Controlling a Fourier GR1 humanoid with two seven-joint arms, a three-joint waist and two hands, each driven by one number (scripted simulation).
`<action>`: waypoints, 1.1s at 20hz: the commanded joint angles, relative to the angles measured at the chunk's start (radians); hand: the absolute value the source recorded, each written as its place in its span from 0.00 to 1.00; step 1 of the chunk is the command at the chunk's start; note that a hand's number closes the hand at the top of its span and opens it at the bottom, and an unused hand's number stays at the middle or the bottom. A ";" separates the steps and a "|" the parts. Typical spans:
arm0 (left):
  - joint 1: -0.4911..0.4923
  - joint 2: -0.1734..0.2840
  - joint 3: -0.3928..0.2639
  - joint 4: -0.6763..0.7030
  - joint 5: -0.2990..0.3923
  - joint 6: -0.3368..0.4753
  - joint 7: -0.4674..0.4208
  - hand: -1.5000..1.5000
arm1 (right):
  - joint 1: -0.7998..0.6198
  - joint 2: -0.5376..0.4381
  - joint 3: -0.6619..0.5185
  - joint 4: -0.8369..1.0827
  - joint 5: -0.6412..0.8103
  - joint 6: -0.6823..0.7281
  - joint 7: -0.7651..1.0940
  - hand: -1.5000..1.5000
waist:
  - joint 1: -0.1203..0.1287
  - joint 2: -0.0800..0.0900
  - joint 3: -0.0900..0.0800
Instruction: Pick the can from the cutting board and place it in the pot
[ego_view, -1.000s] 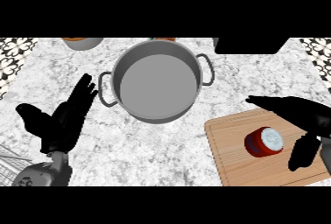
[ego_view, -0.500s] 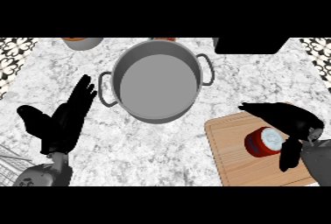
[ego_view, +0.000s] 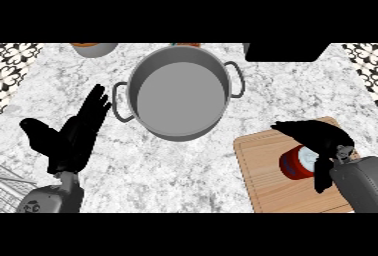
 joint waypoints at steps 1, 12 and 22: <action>-0.008 -0.026 0.007 0.007 -0.033 0.020 -0.006 0.50 | 0.037 -0.015 -0.036 -0.009 0.037 -0.001 -0.049 0.00 | -0.003 -0.001 0.000; 0.014 -0.023 0.022 -0.051 -0.033 -0.014 0.024 0.50 | 0.033 0.033 -0.063 0.001 0.051 -0.074 -0.215 1.00 | -0.002 -0.001 0.000; 0.005 -0.034 0.008 -0.028 -0.035 -0.005 0.029 0.50 | 0.071 0.504 -0.040 -0.071 0.146 -0.456 0.615 1.00 | 0.005 -0.002 0.000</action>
